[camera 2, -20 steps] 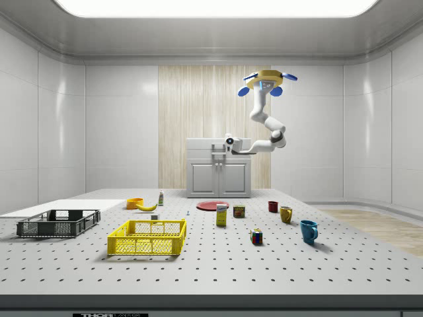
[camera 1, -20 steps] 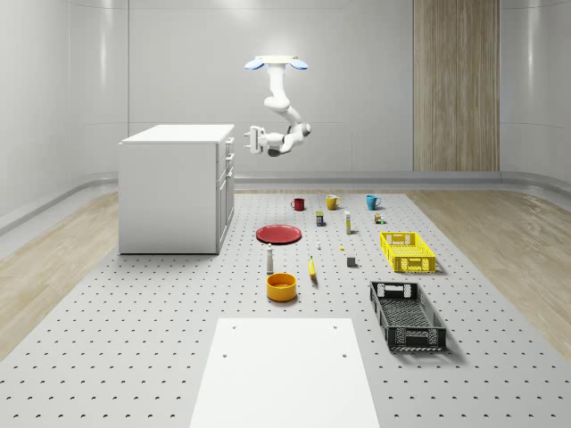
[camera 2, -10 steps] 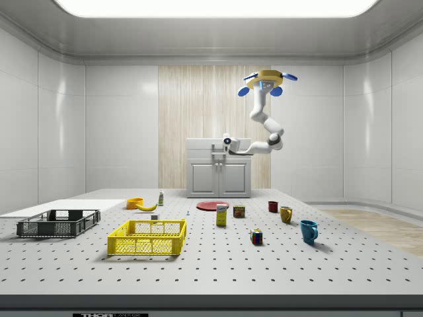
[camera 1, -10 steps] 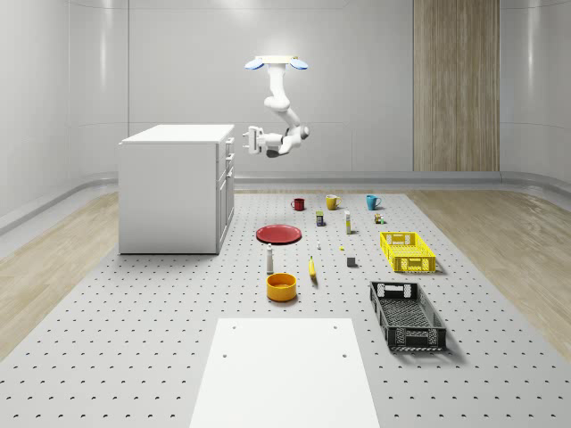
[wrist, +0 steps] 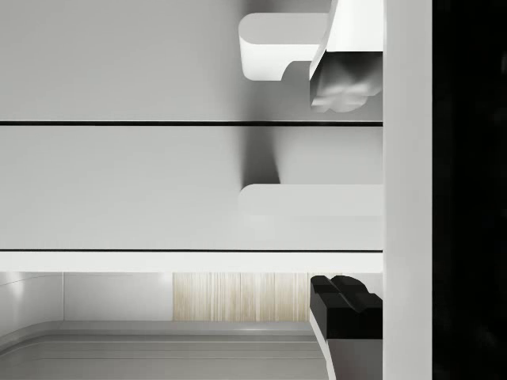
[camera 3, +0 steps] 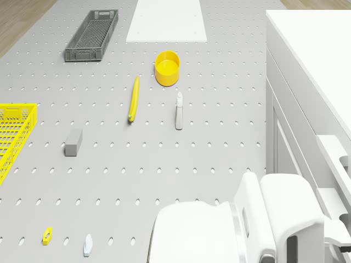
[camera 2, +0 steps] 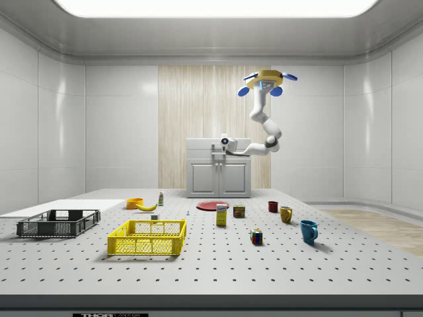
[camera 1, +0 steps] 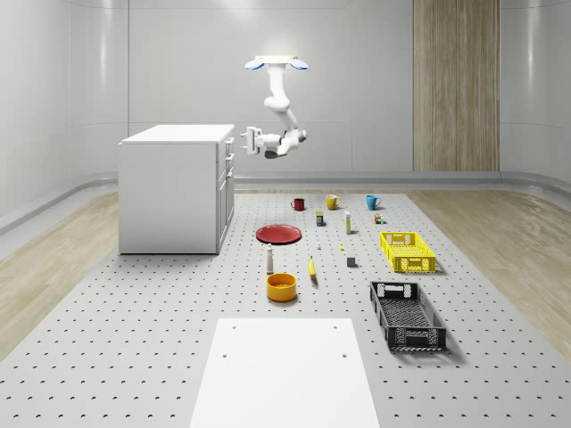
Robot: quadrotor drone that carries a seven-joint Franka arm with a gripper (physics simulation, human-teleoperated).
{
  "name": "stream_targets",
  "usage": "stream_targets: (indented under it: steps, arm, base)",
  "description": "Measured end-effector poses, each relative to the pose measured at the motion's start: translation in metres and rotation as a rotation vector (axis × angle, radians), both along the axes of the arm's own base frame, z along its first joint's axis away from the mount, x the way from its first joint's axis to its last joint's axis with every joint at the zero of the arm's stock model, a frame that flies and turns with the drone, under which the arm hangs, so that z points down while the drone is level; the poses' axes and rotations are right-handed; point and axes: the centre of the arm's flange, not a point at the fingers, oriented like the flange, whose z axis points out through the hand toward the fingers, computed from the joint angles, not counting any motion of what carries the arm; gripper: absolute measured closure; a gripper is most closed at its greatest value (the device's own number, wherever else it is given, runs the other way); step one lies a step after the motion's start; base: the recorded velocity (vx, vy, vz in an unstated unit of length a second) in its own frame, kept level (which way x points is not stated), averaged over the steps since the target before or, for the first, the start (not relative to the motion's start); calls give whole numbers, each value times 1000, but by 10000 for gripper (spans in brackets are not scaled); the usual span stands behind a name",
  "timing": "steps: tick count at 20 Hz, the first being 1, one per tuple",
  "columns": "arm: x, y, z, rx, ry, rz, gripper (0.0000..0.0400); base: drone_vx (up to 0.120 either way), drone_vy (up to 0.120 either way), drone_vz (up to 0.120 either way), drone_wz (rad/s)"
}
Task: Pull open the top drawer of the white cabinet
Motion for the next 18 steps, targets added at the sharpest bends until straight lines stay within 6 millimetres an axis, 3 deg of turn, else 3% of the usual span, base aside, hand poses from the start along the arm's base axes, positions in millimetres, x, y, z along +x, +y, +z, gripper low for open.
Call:
stream_targets:
  steps: [10,18]
  arm:
    - [3,24,-1,0,0,0,95]
    - [3,32,-13,0,0,0,95]
  base:
    - [0,0,0,0]
    - [0,0,0,0]
